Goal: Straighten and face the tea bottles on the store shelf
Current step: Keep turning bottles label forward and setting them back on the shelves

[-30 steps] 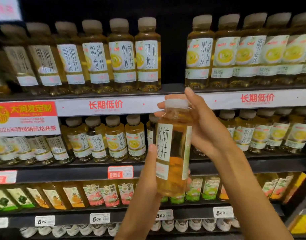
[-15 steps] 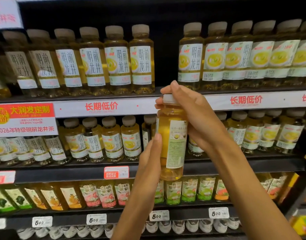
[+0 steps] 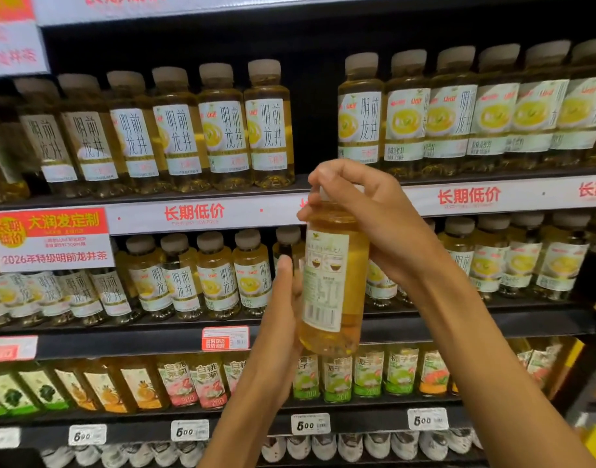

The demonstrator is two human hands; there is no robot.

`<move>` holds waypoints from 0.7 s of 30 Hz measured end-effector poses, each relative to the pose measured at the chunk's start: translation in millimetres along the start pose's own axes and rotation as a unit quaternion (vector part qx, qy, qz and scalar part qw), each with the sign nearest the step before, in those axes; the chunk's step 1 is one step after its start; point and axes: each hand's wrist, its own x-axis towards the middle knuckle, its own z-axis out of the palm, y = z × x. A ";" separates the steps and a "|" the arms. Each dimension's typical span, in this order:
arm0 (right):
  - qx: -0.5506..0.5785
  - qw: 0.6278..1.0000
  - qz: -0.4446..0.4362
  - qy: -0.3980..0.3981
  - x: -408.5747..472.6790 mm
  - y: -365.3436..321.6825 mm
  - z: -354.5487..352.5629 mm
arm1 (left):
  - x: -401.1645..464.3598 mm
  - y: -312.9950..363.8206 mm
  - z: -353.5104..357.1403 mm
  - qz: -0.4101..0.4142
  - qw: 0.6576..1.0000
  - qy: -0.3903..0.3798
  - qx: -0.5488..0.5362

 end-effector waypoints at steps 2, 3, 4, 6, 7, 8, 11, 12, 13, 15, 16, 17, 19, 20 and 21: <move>-0.018 0.999 -0.028 0.034 0.2 1.2 3.2 | -2.8 4.0 3.7 0.042 0.997 0.009 0.065; -0.017 0.998 -0.033 0.046 0.6 1.7 4.9 | -3.8 4.5 6.3 0.061 0.994 0.014 0.086; -0.015 0.998 -0.035 0.052 1.4 1.8 6.1 | -3.8 4.5 8.8 0.076 0.992 0.022 0.095; 0.001 0.999 -0.025 0.040 3.9 1.2 5.3 | -2.1 5.3 11.3 0.081 0.993 0.037 0.072; 0.022 0.999 -0.012 0.022 5.0 1.0 3.2 | -0.4 6.6 10.5 0.069 0.996 0.031 0.039; 0.049 0.999 0.003 -0.001 5.7 0.5 0.8 | 1.1 7.8 8.8 0.048 0.999 0.009 -0.006; 0.107 0.992 0.034 -0.051 7.1 0.7 -3.8 | -0.6 13.6 8.3 -0.043 0.981 -0.114 -0.151; 0.116 0.991 0.037 -0.057 7.5 1.0 -4.0 | 0.1 13.0 8.2 -0.063 0.970 -0.143 -0.185; 0.121 0.990 0.035 -0.060 7.8 1.3 -3.9 | 1.4 11.4 7.6 -0.074 0.963 -0.161 -0.204; 0.122 0.990 0.021 -0.060 7.8 1.5 -3.9 | 4.4 8.5 5.4 -0.077 0.966 -0.162 -0.186; 0.116 0.991 0.015 -0.056 7.8 0.5 -4.0 | 5.7 8.0 4.4 -0.066 0.978 -0.135 -0.142; 0.105 0.993 0.009 -0.048 7.7 -0.7 -4.4 | 6.9 8.2 3.3 -0.048 0.992 -0.088 -0.081; 0.061 0.998 -0.008 -0.017 8.1 -3.8 -5.2 | 8.0 9.3 2.8 -0.003 0.999 0.009 0.035; 0.035 0.999 -0.020 0.000 8.9 -5.0 -5.1 | 7.8 10.8 3.6 0.026 0.997 0.027 0.066; 0.012 0.999 -0.031 0.014 10.1 -5.5 -4.5 | 7.5 12.6 5.9 0.057 0.994 0.027 0.085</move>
